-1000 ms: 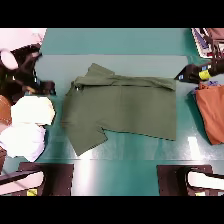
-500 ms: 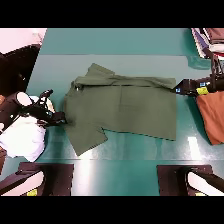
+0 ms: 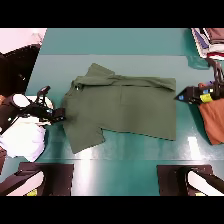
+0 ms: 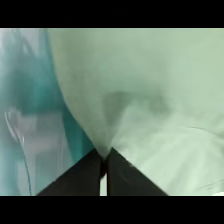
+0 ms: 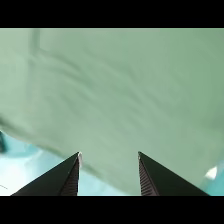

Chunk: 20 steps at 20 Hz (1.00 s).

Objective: Fold the shirts.

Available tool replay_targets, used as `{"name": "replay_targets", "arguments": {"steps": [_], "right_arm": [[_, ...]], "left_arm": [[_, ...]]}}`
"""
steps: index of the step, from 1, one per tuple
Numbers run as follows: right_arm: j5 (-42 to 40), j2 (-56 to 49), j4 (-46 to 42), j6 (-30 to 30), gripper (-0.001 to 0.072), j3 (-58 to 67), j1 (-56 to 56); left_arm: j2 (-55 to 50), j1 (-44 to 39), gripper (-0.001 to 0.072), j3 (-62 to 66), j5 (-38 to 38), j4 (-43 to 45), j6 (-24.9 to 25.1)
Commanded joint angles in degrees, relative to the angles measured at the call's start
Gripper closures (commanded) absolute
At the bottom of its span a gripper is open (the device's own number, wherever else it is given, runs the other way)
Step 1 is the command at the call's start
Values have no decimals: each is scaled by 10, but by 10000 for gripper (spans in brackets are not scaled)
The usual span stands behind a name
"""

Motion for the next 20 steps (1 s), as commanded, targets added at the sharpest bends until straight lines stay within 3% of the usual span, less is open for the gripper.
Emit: {"name": "replay_targets", "arguments": {"steps": [1, 3, 7, 15, 16, 19, 20], "right_arm": [[23, 13, -84, 26, 299, -100, -69], [22, 15, -84, 26, 223, -166, -116], [-9, 14, -78, 26, 232, -261, -143], [-98, 6, -4, 29, 286, -316, -48], [-98, -4, -5, 29, 361, -316, -35], [-107, -23, -6, 19, 695, -311, 3], [-105, -20, -9, 14, 695, -299, 13]], "left_arm": [[56, 0, 682, 8, -4, 1, 0], [62, 0, 682, 8, -10, 1, 0], [61, 0, 682, 7, -4, 1, 0], [61, 0, 681, 8, -5, 1, 0], [61, 0, 681, 7, -5, 1, 0], [67, 0, 682, 8, -11, 1, 0], [80, 0, 682, 9, -12, 1, 0]]}}
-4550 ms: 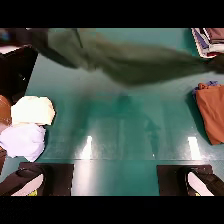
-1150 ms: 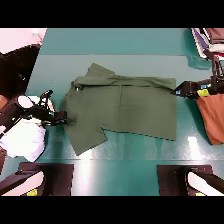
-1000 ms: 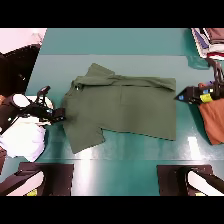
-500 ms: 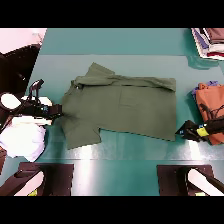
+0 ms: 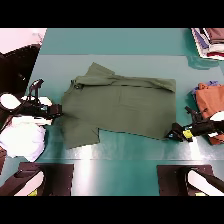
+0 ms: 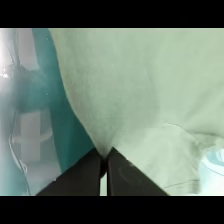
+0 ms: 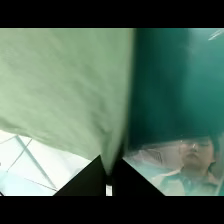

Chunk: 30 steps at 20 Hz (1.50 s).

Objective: Fold the shirts.

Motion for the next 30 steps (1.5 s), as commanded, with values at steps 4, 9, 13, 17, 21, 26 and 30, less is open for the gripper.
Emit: {"name": "replay_targets", "arguments": {"steps": [4, 9, 13, 17, 21, 26, 30], "right_arm": [[22, 75, -3, -11, 696, 129, 36], [39, 184, -4, -11, 696, 397, -18], [40, 223, -4, -11, 696, 585, -73], [50, 221, -5, -11, 696, 723, -108], [102, 168, -5, -9, 696, 830, -116], [177, 58, -3, 23, 697, 859, -116], [189, -43, -50, 32, 697, 765, -46]], "left_arm": [[103, 0, 682, 87, -51, 5, 0], [153, 0, 682, 371, -97, 2, -7], [153, 0, 682, 607, -97, -7, -37], [150, 0, 683, 765, -79, -10, -48], [136, 0, 683, 775, -63, -4, -48], [26, 0, 682, 680, -129, -13, -45], [-112, 0, 682, 596, -160, -14, -30]]}}
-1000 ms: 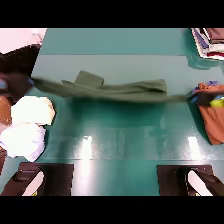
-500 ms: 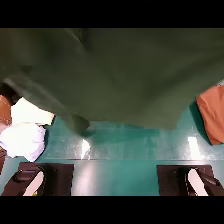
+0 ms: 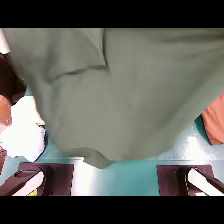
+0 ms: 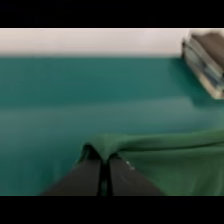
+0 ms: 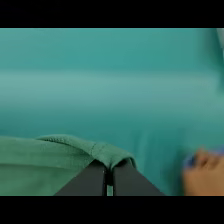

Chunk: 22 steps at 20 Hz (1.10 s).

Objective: Fold the shirts.

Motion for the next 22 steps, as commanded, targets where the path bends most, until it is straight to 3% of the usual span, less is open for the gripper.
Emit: {"name": "replay_targets", "arguments": {"steps": [1, 3, 6, 12, 14, 17, 19, 22], "right_arm": [[22, -88, -74, 20, 697, -72, 62], [19, -148, -134, 29, 697, -113, 105], [-1, -257, -156, 29, 696, -111, 144], [-90, -416, -156, 29, 697, 21, 163], [-86, -435, -156, 29, 696, 55, 163], [-72, -424, -158, 23, 696, 46, 163], [-81, -396, -163, 23, 697, -8, 163], [-102, -358, -171, 23, 697, -118, 164]], "left_arm": [[-118, 1, 682, -68, -26, -1, 12], [-194, -2, 682, -89, -25, -1, 13], [-304, -2, 682, -92, -11, -8, 27], [-388, -1, 682, -90, 172, -7, 57], [-388, -1, 682, -87, 191, -7, 57], [-387, -1, 681, -87, 121, -3, 58], [-387, -1, 681, -97, 63, -1, 85], [-387, -1, 681, -157, 40, -2, 102]]}}
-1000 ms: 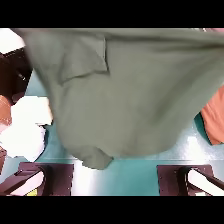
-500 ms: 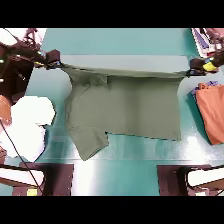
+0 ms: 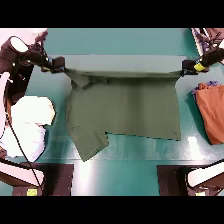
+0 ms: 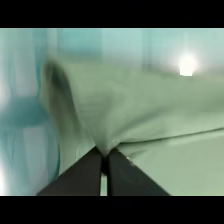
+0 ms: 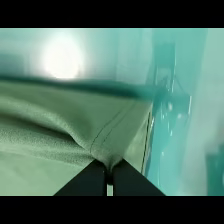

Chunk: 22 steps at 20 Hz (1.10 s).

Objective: Fold the shirts.

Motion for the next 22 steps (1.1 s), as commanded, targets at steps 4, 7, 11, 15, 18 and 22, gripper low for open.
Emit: {"name": "replay_targets", "arguments": {"steps": [4, 7, 11, 15, 18, 22], "right_arm": [[-52, 52, 6, -1, 695, -183, 5], [-54, 60, 55, -1, 349, -200, -1], [-7, 106, 73, -18, 327, -203, -20], [17, 221, 75, -28, 328, -297, -36], [-17, 310, 75, -28, 328, -382, -30], [-56, 386, 76, -28, 328, -449, -29]], "left_arm": [[-1, 0, 680, -139, -3, -6, 18], [2, 0, 114, -153, -6, -10, -3], [66, 0, 166, -155, -56, 44, -10], [195, 0, 166, -297, -88, 106, -11], [303, 0, 166, -470, -61, 60, -12], [398, 0, 167, -636, -18, -44, -12]]}}
